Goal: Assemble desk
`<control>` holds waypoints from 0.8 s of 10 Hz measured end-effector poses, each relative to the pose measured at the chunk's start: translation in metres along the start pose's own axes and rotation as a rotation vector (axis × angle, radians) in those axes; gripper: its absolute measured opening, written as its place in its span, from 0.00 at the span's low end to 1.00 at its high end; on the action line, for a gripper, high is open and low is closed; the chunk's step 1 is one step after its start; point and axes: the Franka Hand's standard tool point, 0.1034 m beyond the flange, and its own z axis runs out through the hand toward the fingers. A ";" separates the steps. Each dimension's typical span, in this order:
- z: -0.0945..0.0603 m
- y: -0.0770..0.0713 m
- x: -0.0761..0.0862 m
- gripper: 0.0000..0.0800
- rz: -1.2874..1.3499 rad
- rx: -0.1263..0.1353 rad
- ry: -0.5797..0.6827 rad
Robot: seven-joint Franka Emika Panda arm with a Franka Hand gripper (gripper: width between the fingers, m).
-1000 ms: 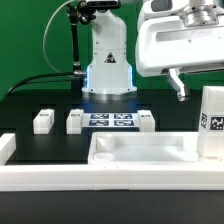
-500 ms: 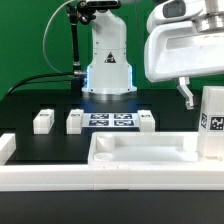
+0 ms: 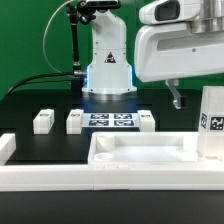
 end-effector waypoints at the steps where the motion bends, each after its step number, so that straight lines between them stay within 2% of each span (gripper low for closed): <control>1: 0.001 0.000 0.000 0.66 0.014 0.000 -0.001; 2: 0.001 0.000 0.000 0.48 0.015 0.000 -0.001; 3: 0.001 0.000 0.000 0.36 0.045 0.000 -0.001; 6: 0.001 -0.001 -0.001 0.36 0.232 0.001 -0.001; 8: 0.002 -0.004 0.000 0.36 0.467 0.004 0.007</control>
Offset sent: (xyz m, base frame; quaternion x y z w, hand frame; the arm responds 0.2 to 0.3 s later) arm 0.0000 0.0000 0.0000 0.0000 0.0000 0.1938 0.9810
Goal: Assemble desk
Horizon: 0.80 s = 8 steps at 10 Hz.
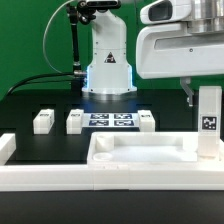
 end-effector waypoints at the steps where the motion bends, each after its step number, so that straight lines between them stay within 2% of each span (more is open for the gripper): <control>1: 0.001 0.000 0.001 0.36 0.185 0.009 0.004; 2: 0.001 0.000 0.000 0.36 0.343 0.020 0.020; 4: 0.001 0.001 0.001 0.36 0.733 0.074 -0.003; 5: 0.002 0.000 0.000 0.36 0.799 0.085 -0.011; 7: 0.002 0.000 0.000 0.36 0.813 0.084 -0.012; 8: 0.002 0.000 -0.001 0.50 0.794 0.084 -0.011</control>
Offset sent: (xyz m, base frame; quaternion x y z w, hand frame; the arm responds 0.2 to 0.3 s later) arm 0.0176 0.0247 0.0037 0.1549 -0.0419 0.4904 0.8566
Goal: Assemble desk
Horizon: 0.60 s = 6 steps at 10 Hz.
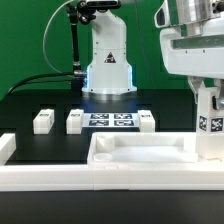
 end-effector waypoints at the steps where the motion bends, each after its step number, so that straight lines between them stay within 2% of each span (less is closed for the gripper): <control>1: 0.000 0.000 0.000 0.67 -0.024 0.000 0.001; 2: -0.001 -0.001 0.001 0.77 -0.210 0.001 0.003; 4: -0.001 0.001 -0.006 0.80 -0.473 -0.002 0.001; 6: 0.000 0.001 -0.004 0.81 -0.590 -0.004 0.001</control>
Offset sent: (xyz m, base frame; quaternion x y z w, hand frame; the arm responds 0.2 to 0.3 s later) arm -0.0224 0.0166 0.0059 0.0064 -0.0090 -0.2744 0.9616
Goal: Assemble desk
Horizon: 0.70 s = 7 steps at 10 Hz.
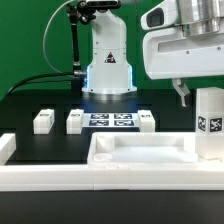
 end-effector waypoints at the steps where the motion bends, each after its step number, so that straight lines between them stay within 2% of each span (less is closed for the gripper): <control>1: 0.000 0.000 0.000 0.81 -0.080 0.000 0.000; 2: 0.000 0.001 0.000 0.81 -0.200 -0.007 0.000; 4: -0.003 -0.001 0.004 0.81 -0.603 -0.040 -0.017; 5: -0.001 -0.002 0.002 0.81 -0.758 -0.064 -0.041; 7: 0.001 -0.002 0.000 0.81 -0.771 -0.061 -0.030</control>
Offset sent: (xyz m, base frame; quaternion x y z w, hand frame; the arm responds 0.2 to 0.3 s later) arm 0.0153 0.0106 0.0056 0.0063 -0.0606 -0.4576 0.8871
